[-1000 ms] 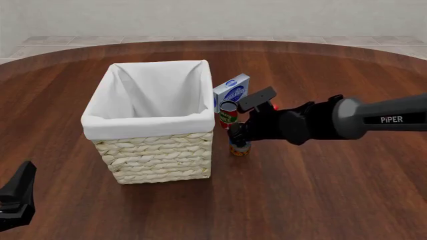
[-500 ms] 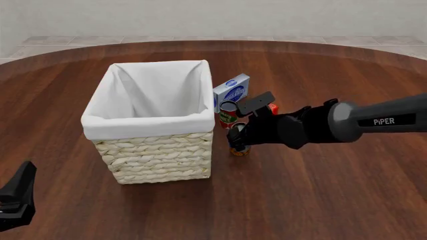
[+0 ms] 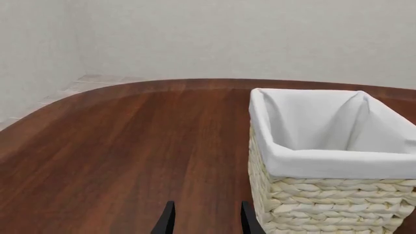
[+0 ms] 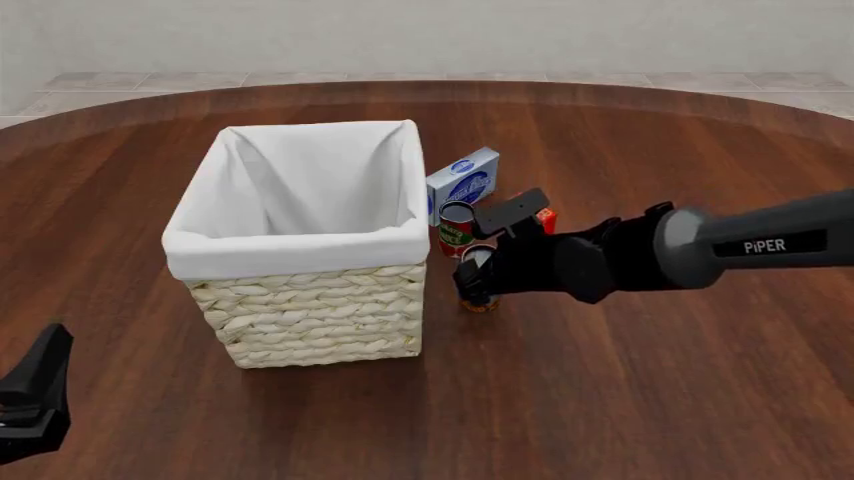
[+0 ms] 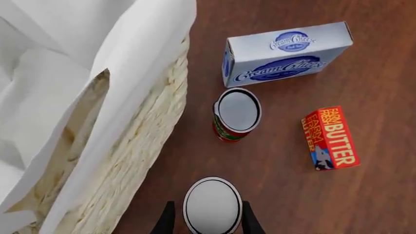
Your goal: Pick up the alphabet soup and put it in the basket.
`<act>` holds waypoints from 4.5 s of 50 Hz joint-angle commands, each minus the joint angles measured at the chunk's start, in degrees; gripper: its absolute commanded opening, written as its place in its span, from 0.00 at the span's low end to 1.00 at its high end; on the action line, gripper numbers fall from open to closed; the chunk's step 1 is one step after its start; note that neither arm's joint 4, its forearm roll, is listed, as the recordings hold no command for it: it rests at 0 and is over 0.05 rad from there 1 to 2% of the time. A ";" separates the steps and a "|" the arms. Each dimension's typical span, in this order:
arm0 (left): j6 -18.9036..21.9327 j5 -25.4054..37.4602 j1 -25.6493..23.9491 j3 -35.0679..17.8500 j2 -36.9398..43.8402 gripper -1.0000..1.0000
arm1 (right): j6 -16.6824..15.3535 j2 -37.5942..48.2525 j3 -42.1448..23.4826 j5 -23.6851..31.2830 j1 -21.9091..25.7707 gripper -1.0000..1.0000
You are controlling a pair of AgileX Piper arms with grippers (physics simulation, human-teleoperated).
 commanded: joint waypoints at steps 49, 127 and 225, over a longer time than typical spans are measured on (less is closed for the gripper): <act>-0.01 0.29 0.06 0.00 -0.01 1.00 | -6.51 -5.05 5.18 -4.40 -6.18 0.00; -0.90 -11.88 0.01 0.00 11.69 1.00 | -5.28 -24.69 -24.03 41.26 -8.68 0.00; -0.94 -19.83 -1.77 0.00 20.50 1.00 | 6.76 1.71 -58.83 47.33 11.94 0.00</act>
